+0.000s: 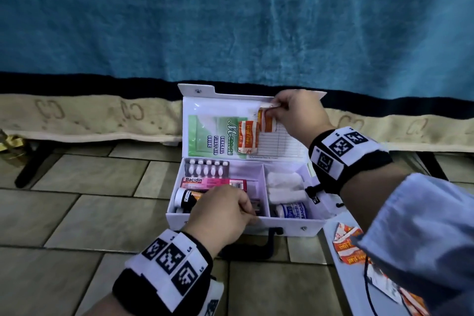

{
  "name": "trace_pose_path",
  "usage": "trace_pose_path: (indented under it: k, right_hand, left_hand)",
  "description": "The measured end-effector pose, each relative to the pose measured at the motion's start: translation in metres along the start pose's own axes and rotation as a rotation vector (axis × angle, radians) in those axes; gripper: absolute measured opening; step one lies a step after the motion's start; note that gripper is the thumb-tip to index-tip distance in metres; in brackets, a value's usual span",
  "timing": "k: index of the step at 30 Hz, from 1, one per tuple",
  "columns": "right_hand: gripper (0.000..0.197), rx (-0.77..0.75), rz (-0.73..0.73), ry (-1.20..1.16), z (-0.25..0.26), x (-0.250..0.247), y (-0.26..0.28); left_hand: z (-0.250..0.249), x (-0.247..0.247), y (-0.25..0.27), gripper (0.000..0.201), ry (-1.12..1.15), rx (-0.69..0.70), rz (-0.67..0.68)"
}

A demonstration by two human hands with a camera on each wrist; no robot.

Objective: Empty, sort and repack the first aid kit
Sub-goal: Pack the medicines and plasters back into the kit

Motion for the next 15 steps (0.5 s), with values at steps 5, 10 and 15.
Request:
trace_pose_path:
  k: [5, 10, 15]
  right_hand:
    - [0.013, 0.006, 0.076, 0.047, -0.001, 0.006, -0.001]
    - [0.014, -0.061, 0.174, 0.023, 0.009, 0.011, 0.004]
    - [0.027, -0.044, 0.182, 0.054, 0.007, 0.01, 0.003]
  left_hand:
    - [0.001, 0.001, -0.001, 0.02, 0.015, -0.015, 0.014]
    - [0.001, 0.001, -0.001, 0.016, 0.02, -0.018, 0.027]
    - [0.002, 0.002, -0.001, 0.018, 0.022, -0.03, 0.03]
Point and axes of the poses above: each hand's wrist, its own y-axis away from the middle knuckle, its own x-axis out of the palm, z = x × y, the point moved 9 cm from there along -y, towards the middle knuckle, and after that the axes turned 14 degrees about y, right-handed, at the moved point
